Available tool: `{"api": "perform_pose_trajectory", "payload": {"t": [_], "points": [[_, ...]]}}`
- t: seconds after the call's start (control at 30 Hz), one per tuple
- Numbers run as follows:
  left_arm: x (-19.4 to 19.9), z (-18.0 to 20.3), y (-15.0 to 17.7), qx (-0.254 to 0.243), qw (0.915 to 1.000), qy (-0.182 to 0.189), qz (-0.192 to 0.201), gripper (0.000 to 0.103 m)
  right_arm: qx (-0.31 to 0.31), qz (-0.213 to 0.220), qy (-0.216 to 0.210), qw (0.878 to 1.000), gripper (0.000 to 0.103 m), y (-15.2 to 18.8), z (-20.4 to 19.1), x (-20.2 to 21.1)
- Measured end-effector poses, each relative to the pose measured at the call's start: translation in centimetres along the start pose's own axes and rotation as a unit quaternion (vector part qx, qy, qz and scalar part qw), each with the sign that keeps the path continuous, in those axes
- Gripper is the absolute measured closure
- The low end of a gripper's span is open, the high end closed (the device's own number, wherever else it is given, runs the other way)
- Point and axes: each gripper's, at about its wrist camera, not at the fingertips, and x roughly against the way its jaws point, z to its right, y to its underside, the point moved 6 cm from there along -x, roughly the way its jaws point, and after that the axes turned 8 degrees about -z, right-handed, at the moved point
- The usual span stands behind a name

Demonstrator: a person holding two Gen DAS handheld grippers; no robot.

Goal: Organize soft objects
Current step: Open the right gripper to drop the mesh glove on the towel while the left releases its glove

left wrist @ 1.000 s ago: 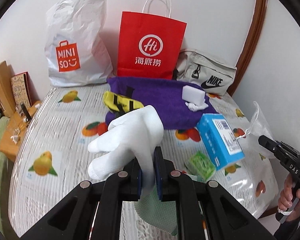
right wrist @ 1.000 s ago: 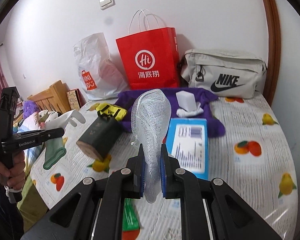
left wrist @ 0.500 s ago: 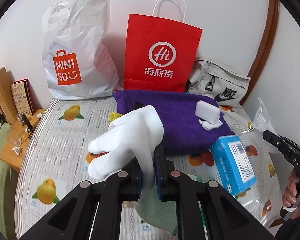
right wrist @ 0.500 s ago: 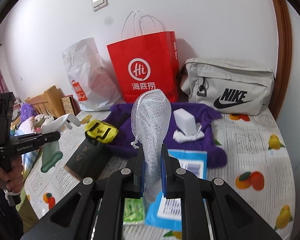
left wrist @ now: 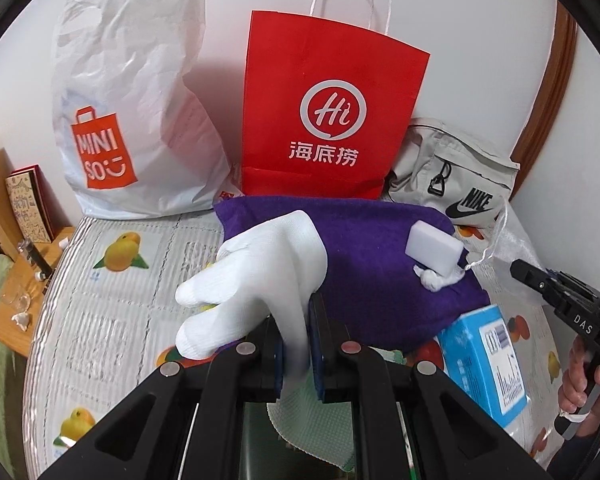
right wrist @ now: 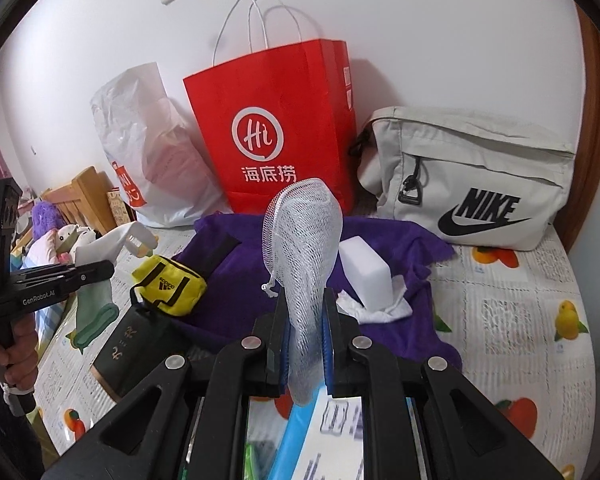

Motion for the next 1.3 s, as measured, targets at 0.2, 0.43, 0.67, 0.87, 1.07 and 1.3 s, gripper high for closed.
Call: {"api": "perform_pose_trajectory", "payload": {"t": [0.2, 0.43, 0.67, 0.87, 1.07, 1.3], "points": [[-1.6, 0.2, -1.9, 0.001, 1.0, 0.003, 0.001, 0.092, 0.006, -0.007, -0.002, 1.0, 0.089, -1.5, -0.1, -2.2], [-3.9, 0.3, -3.5, 0.005, 1.0, 0.003, -0.006, 0.092, 0.016, -0.049, 0.001, 0.999, 0.089, -1.7, 0.6, -6.0], [-6.4, 1.1, -5.6, 0.001, 0.9999, 0.003, -0.016, 0.092, 0.026, -0.087, 0.0, 0.996, 0.089, -1.4, 1.2, -9.0], [-9.4, 1.9, -6.3, -0.004, 0.9993, 0.002, -0.037, 0.092, 0.028, -0.123, -0.003, 0.992, 0.089, -0.5, 1.5, -11.4], [-12.0, 1.4, -5.7, 0.0, 0.9978, 0.003, -0.067, 0.092, 0.019, -0.134, -0.003, 0.991, 0.087, -0.1, 2.3, -12.2], [-13.1, 1.4, -5.3, 0.003, 0.997, 0.01, -0.077, 0.092, 0.007, -0.141, -0.014, 0.99, 0.062, 0.2, 2.7, -12.7]]}}
